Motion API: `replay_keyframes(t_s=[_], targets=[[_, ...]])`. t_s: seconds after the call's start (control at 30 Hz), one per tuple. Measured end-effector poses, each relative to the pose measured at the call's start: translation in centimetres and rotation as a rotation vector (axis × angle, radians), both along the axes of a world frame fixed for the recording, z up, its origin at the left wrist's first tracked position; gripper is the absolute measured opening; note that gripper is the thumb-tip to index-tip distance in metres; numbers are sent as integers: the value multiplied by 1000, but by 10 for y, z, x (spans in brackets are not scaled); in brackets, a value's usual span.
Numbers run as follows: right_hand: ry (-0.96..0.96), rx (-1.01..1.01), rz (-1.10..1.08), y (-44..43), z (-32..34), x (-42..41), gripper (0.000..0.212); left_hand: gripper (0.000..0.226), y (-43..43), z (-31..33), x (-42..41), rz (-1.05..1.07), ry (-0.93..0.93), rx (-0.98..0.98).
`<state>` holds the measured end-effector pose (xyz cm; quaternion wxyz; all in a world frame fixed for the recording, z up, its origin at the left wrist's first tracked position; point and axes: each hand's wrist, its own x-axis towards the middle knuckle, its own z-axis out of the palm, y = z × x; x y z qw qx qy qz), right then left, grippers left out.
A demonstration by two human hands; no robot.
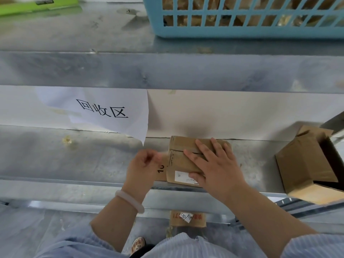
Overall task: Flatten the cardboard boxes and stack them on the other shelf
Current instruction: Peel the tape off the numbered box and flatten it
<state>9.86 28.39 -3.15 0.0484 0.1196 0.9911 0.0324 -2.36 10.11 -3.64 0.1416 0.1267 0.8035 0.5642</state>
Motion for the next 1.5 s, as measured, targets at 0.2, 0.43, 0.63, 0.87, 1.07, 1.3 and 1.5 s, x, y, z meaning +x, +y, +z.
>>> replay_keyframes(t_s=[0.2,0.43,0.63,0.87,1.07,1.3,1.5], targets=[[11,-13,4,-1,1,1,68,15,3,22,-34,-91,384,-167],[28,-16,-1,-2,2,1,68,28,9,12,-34,-183,429,-349],[54,-54,-16,-3,1,2,68,26,18,-2,-40,-161,-159,-106],[156,-214,-69,-2,14,-3,62,26,32,3,-52,-122,-457,165],[249,-361,-98,4,17,-8,61,27,53,6,-64,-243,-523,-48],[268,-324,-83,2,12,-4,61,20,59,9,-82,-339,-511,-94],[274,-331,-58,0,12,-3,56,13,69,15,-92,-368,-578,-223]])
